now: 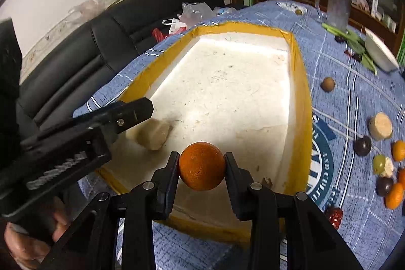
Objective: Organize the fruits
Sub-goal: 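Lower the cube into the yellow-rimmed tray with the left tool while the right tool drops the orange there, then grasp the red date with the left tool while the right tool grasps another orange, then release the red date into the tray with the left tool while the right tool releases the orange, then grasp the round tan fruit with the left tool while the right tool grasps an orange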
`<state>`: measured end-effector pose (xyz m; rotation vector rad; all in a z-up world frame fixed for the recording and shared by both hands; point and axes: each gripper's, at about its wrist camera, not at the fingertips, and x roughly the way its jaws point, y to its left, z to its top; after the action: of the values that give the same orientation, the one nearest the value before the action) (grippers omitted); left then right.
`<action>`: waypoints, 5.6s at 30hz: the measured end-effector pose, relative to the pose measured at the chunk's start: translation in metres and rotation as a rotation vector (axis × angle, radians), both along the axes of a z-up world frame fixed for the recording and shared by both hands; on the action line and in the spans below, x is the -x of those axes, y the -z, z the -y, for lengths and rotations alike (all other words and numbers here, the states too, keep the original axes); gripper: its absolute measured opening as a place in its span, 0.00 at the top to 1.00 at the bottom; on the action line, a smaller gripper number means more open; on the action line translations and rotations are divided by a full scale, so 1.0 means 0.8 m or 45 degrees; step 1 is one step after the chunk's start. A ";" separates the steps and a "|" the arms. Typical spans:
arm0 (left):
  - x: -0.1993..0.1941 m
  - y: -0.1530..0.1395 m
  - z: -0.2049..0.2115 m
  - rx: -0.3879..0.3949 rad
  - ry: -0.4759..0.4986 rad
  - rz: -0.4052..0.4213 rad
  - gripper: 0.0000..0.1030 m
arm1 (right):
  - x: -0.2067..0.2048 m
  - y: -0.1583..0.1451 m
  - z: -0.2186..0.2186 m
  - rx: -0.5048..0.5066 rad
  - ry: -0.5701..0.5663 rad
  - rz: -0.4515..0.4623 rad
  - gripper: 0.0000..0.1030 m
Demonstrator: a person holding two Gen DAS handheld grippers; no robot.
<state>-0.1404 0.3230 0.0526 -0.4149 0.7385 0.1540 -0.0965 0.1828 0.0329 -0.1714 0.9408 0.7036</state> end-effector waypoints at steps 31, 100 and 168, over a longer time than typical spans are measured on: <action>0.004 -0.043 0.183 -0.137 0.384 0.048 0.25 | -0.011 -0.053 0.341 -0.175 0.609 0.078 0.56; -0.034 0.015 0.210 -0.120 0.573 -0.026 0.82 | -0.021 -0.015 0.292 0.048 0.496 0.122 0.64; 0.006 -0.049 0.109 0.023 0.248 0.024 0.11 | 0.014 -0.049 0.231 -0.099 0.317 0.185 0.52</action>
<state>-0.1454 0.2357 0.0920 -0.3589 0.7576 -0.0397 -0.1078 -0.0023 0.0720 -0.0349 0.7783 0.4900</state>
